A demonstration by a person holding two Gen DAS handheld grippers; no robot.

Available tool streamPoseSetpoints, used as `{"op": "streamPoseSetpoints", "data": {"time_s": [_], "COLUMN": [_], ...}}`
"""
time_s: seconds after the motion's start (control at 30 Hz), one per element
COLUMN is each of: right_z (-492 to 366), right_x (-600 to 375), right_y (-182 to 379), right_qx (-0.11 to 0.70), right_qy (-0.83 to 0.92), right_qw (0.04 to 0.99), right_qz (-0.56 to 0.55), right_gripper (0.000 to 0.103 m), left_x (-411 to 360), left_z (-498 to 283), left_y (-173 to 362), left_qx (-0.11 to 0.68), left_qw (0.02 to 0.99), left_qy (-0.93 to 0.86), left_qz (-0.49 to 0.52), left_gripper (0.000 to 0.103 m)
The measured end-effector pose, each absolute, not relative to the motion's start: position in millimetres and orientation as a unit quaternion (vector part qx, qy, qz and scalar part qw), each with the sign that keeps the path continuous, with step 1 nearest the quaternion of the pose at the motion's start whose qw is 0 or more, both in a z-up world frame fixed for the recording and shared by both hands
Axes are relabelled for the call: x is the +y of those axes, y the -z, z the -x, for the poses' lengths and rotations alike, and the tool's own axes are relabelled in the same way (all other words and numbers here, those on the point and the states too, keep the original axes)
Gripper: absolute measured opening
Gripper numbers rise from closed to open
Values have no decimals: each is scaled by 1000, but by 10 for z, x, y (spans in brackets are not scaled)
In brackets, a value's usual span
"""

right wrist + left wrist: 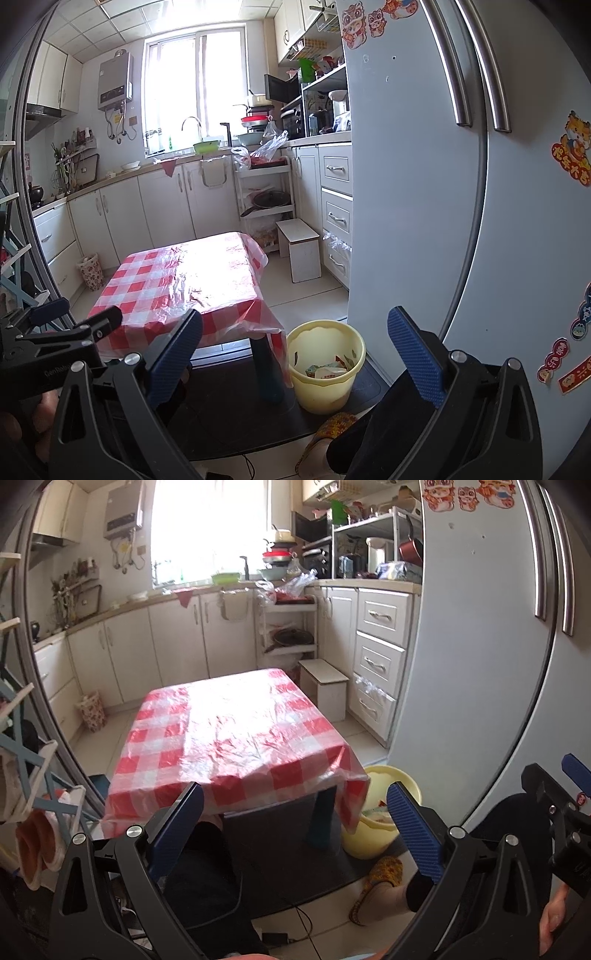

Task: Collect trash

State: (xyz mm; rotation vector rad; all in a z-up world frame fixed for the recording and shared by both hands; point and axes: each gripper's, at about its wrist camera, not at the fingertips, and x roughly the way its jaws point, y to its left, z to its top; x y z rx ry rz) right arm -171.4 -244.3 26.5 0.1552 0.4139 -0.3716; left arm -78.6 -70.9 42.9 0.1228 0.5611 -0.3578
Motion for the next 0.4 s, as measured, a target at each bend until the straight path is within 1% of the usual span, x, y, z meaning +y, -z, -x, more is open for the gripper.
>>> {"op": "streamPoseSetpoints", "data": {"time_s": [0.1, 0.23, 0.4], "right_z": [1701, 1631, 1365], "right_x": [-2434, -2407, -2373], "right_y": [-261, -247, -190], "right_qx": [205, 207, 220], "right_qy": [182, 180, 168], "right_qw": [959, 959, 960], "right_qz": [-75, -67, -45], "right_gripper": [96, 96, 96], "left_x": [-703, -688, -560], "left_z": [754, 582, 332], "left_y": [-426, -347, -259], "left_qx": [273, 296, 319], "left_qw": [945, 935, 932], "left_qy": [168, 183, 160], "left_qz": [-64, -66, -58], "left_gripper": [95, 95, 95]}}
